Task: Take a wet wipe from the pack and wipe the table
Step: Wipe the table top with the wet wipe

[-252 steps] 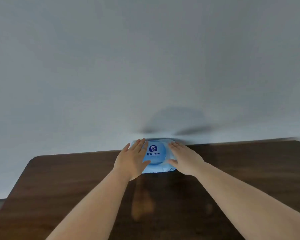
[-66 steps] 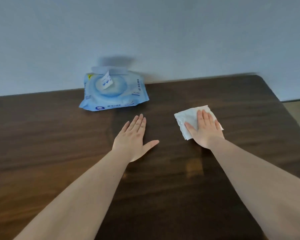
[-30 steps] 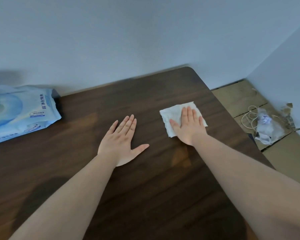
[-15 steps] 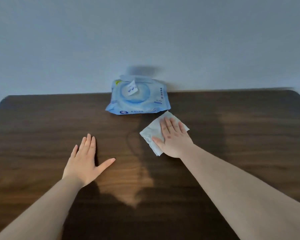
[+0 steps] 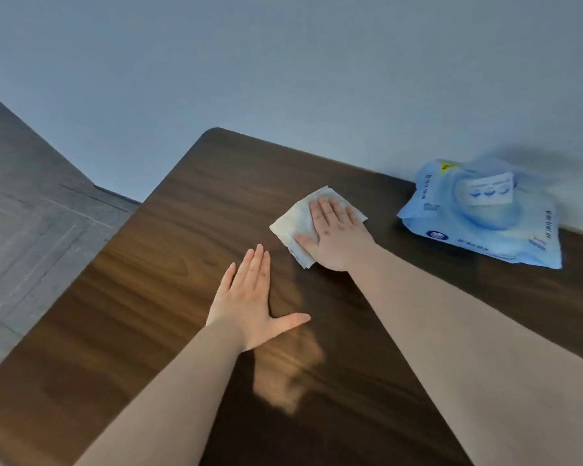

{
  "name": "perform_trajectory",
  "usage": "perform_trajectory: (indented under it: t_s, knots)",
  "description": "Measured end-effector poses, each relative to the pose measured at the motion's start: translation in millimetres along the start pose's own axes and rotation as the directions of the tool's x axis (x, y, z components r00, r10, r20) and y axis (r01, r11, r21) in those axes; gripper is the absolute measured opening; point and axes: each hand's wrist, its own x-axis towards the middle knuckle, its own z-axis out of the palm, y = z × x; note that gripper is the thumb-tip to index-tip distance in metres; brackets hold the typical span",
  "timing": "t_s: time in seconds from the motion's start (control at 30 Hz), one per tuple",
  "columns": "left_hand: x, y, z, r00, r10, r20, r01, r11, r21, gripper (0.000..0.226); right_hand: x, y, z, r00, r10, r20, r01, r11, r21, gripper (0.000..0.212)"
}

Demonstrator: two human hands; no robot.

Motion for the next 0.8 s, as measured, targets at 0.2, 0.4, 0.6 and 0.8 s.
perform_trajectory:
  t_s: [0.2,0.4,0.6,0.8]
  knots:
    - [2.3,-5.7,-3.0,0.998,0.036,0.061,-0.033,0.998,-0.046,0.113,66.0,-55.2,-19.4,0.995,-0.101,0.026,0.101,0.995,0.004,0.076]
    - [3.0,-6.3,-2.2,0.996,0.053,0.072,-0.046,0.995,-0.088,0.114,104.6,-89.2,-35.4,0.982,-0.184,0.045,0.186,0.982,-0.034,0.076]
    - [5.7,-6.0,-1.1,0.993,0.052,0.108,-0.046,0.997,-0.060,0.115,110.1,-95.6,-33.7,0.981,-0.188,0.043,0.190,0.980,-0.060,0.077]
    - [5.4,-5.1,-3.8,0.990,0.036,0.138,-0.033,0.999,-0.023,0.115,76.0,-72.8,-25.6,0.983,-0.175,0.045,0.177,0.984,-0.036,0.076]
